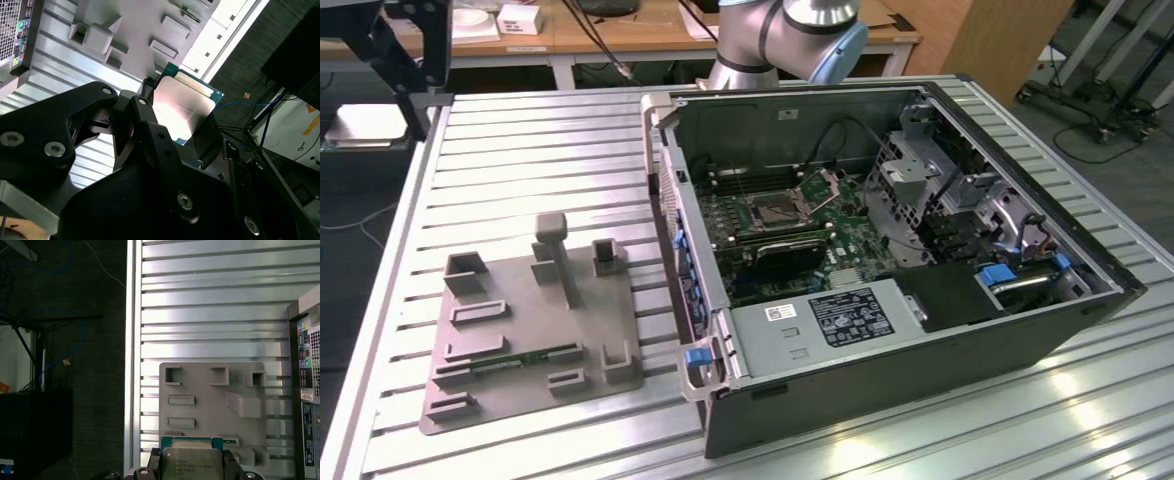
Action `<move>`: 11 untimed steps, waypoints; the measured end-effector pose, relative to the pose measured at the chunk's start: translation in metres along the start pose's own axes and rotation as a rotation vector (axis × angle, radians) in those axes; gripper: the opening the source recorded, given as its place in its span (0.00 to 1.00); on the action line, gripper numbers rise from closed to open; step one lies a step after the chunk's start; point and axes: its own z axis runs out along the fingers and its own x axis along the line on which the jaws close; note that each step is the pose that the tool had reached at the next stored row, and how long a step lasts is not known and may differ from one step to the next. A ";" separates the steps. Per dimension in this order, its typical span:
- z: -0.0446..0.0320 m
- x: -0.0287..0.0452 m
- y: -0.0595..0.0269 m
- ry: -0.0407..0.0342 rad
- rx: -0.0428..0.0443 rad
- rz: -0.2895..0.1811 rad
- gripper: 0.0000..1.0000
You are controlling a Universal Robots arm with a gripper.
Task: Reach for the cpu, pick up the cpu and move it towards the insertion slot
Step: 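Pick up the cpu and move it towards the insertion slot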
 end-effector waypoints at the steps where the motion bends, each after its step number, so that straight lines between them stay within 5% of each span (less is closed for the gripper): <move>1: 0.0000 -0.0006 0.0000 0.0000 0.0000 0.000 0.55; 11: -0.0004 -0.0075 0.0000 0.0000 0.0000 0.000 0.55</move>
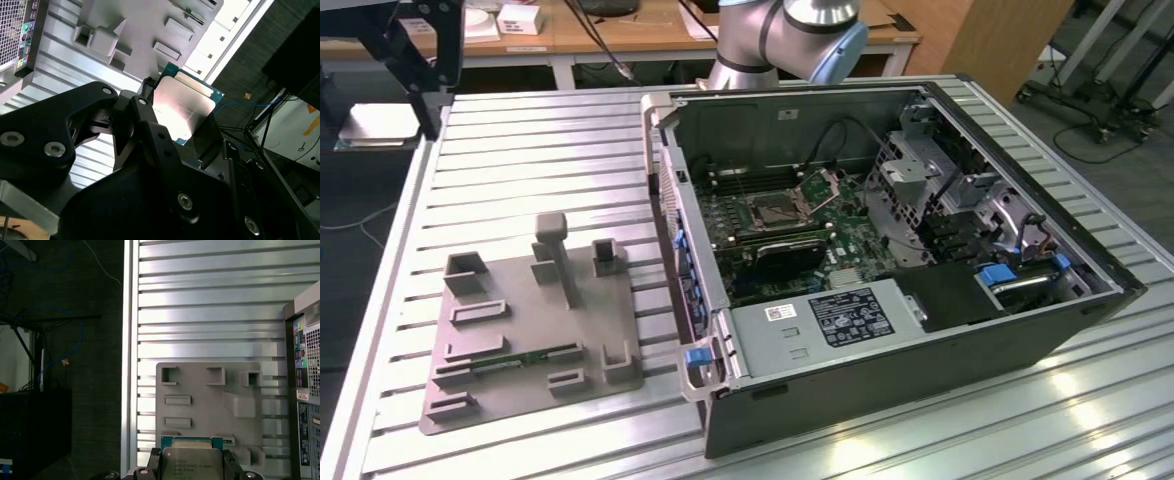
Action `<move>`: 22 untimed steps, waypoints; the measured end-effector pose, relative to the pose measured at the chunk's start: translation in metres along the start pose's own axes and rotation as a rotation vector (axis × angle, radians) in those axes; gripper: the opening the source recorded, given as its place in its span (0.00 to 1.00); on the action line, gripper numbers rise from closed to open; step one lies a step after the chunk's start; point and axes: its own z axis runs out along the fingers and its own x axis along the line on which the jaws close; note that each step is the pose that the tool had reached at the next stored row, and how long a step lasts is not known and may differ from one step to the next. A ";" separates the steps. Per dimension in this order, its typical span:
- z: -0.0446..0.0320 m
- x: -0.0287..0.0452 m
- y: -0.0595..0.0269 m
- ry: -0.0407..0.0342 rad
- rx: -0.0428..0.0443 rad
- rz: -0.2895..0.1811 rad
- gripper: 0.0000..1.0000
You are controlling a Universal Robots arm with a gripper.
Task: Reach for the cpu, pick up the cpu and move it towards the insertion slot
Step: 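Pick up the cpu and move it towards the insertion slot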
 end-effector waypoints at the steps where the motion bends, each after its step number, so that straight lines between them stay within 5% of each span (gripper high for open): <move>1: 0.0000 -0.0009 0.0000 -0.0001 0.0000 0.000 0.55; 22: -0.0010 -0.0192 0.0001 0.0000 0.0000 0.000 0.55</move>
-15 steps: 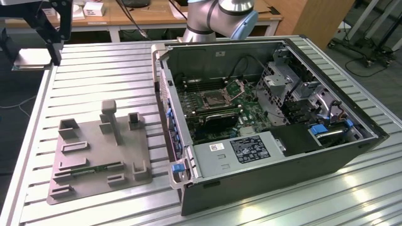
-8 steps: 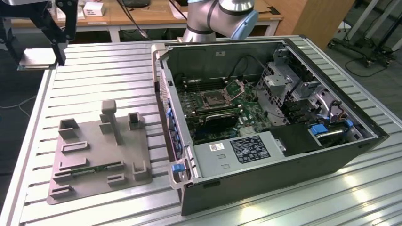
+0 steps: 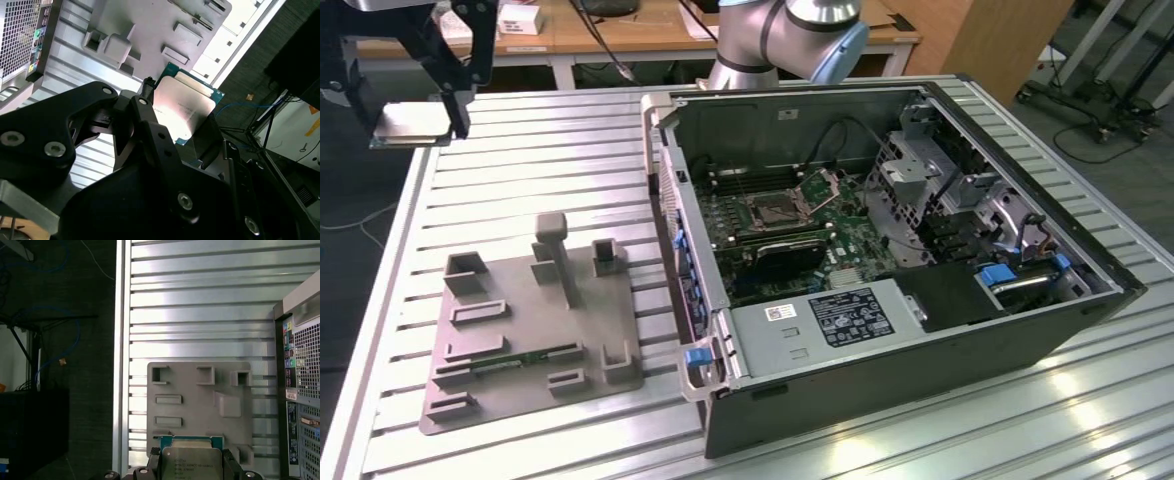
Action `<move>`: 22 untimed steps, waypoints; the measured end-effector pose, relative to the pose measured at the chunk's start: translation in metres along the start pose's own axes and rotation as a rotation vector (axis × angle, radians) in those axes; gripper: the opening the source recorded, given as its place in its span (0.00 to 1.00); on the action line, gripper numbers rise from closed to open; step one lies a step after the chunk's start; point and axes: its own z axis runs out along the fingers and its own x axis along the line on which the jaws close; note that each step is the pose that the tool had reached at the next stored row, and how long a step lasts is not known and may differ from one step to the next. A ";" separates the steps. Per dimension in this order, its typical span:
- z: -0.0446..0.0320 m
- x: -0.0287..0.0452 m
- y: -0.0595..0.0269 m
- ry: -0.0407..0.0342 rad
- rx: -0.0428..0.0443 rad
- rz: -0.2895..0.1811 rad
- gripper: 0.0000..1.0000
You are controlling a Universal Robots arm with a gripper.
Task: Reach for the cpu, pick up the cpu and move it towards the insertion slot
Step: 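Pick up the cpu and move it towards the insertion slot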
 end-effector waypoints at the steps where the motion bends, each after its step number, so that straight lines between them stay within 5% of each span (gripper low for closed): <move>1: 0.0000 -0.0008 0.0000 0.0000 0.0000 0.000 0.55; 4: -0.0004 -0.0082 0.0001 0.0000 0.0000 0.000 0.55; 22: -0.0011 -0.0226 0.0002 0.0000 0.0000 0.000 0.55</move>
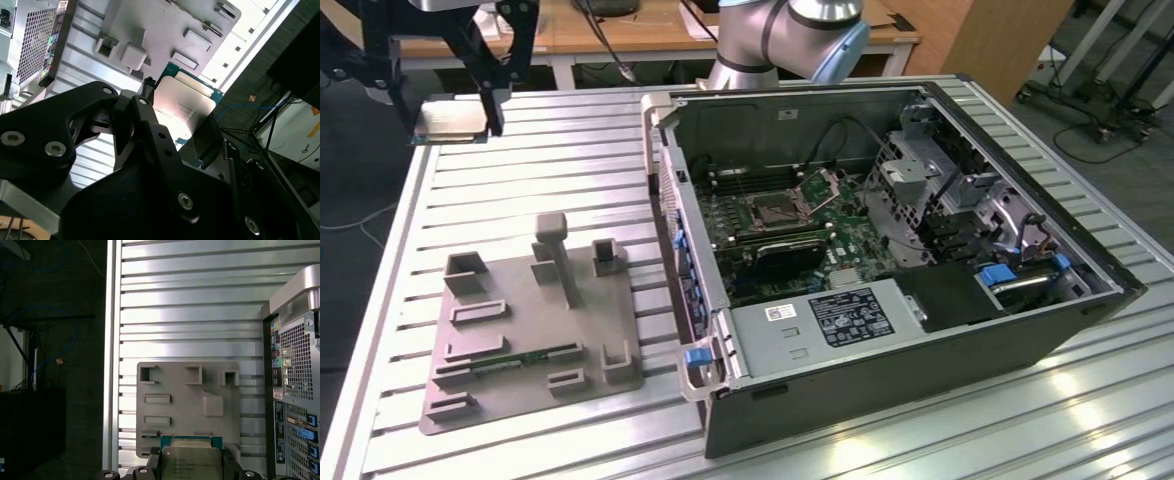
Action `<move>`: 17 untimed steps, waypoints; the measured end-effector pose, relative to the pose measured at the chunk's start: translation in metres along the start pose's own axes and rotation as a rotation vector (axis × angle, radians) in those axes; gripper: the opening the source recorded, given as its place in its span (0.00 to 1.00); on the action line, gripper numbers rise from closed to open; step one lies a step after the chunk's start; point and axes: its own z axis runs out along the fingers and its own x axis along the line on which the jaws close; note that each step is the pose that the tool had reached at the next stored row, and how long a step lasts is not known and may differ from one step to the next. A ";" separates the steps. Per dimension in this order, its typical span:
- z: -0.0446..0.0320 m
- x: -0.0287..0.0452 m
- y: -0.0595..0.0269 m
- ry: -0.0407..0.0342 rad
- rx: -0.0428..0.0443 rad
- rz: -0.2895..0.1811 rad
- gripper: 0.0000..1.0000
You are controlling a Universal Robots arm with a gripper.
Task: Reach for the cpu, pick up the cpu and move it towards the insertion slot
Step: 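Pick up the cpu and move it towards the insertion slot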
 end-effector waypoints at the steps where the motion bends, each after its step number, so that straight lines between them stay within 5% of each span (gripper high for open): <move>1: 0.0000 -0.0008 0.0000 0.0000 0.0000 0.000 0.55; 17: -0.0007 -0.0144 0.0001 0.0001 0.0001 0.000 0.55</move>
